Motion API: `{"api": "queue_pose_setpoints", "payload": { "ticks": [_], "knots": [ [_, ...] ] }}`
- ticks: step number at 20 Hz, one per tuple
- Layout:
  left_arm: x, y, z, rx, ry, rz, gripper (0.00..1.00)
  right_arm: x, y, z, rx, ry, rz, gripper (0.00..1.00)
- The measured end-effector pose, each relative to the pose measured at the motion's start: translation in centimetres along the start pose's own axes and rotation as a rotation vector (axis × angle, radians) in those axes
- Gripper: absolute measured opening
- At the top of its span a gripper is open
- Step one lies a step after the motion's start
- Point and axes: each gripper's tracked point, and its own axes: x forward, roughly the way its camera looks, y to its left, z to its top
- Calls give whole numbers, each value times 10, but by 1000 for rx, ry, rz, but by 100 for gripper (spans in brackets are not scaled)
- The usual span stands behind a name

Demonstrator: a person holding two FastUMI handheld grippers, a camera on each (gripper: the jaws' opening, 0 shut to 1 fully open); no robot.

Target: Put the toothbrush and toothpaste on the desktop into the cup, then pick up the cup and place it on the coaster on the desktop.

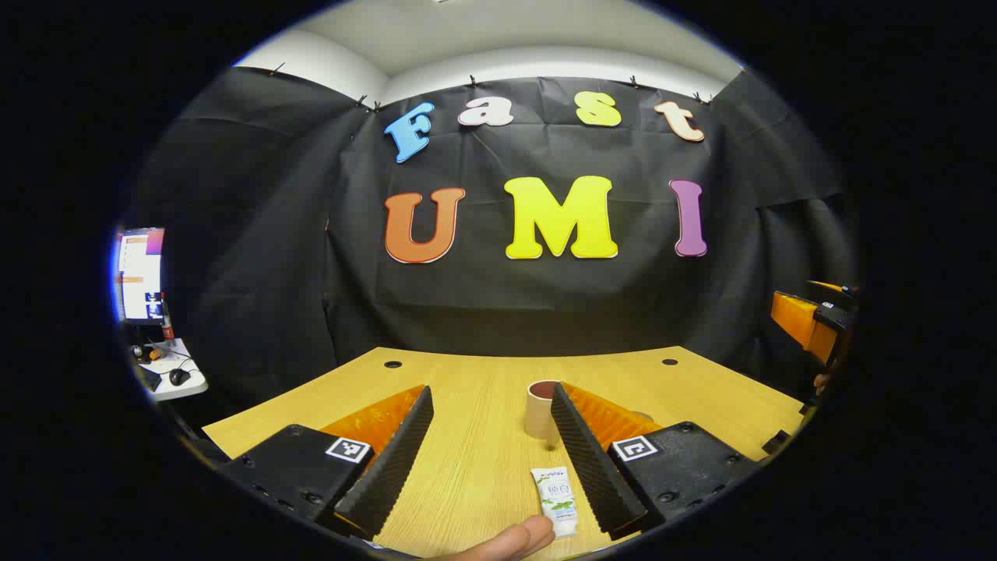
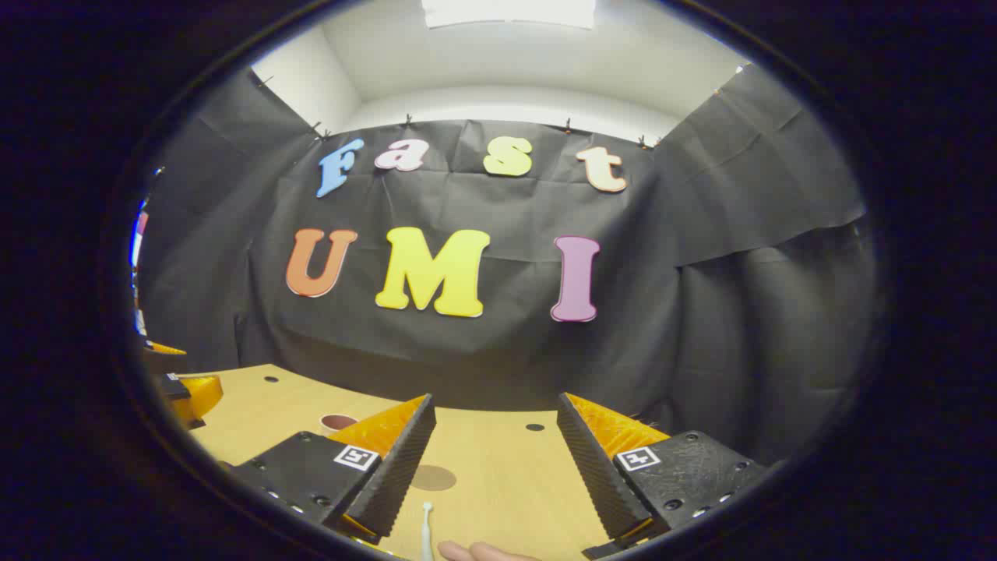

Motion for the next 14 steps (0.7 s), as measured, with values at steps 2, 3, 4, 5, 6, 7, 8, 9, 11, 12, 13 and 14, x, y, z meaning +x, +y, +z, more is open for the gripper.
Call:
{"api": "queue_pose_setpoints", "payload": {
  "ticks": [2, 3, 4, 5, 6, 7, 8, 9, 11, 12, 13, 14],
  "knots": [
    [1, 5, -1, -8, -2, 12, 96, -3, 8, -5, -3, 17, 27, 96],
    [2, 2, -1, -9, -2, 8, 96, -4, 11, -6, -2, 22, 38, 95],
    [5, 0, -1, -8, 0, 12, 96, -4, 11, -8, 2, 27, 44, 95],
    [6, 1, -2, -12, 4, 15, 96, -5, 11, -9, 3, 32, 46, 95],
    [7, -2, -3, -18, 12, 10, 96, -5, 9, -11, 2, 35, 45, 96],
    [8, -5, -4, -19, 18, 8, 89, -5, 7, -11, 1, 37, 42, 95],
    [8, -7, -5, -18, 22, 5, 96, -5, 4, -12, -1, 39, 39, 96],
    [7, -11, -4, -10, 23, 1, 96, -5, 2, -12, -2, 36, 39, 94],
    [4, -15, 0, 3, 14, -5, 96, -5, -1, -13, 4, 36, 39, 94],
    [4, -17, 2, 8, 7, -9, 96, -5, -2, -13, 10, 38, 39, 95],
    [3, -20, 4, 14, 0, -13, 96, -6, -2, -13, 16, 37, 42, 95],
    [3, -24, 6, 21, -4, -20, 96, -6, -2, -13, 17, 34, 45, 95]
  ]
}}
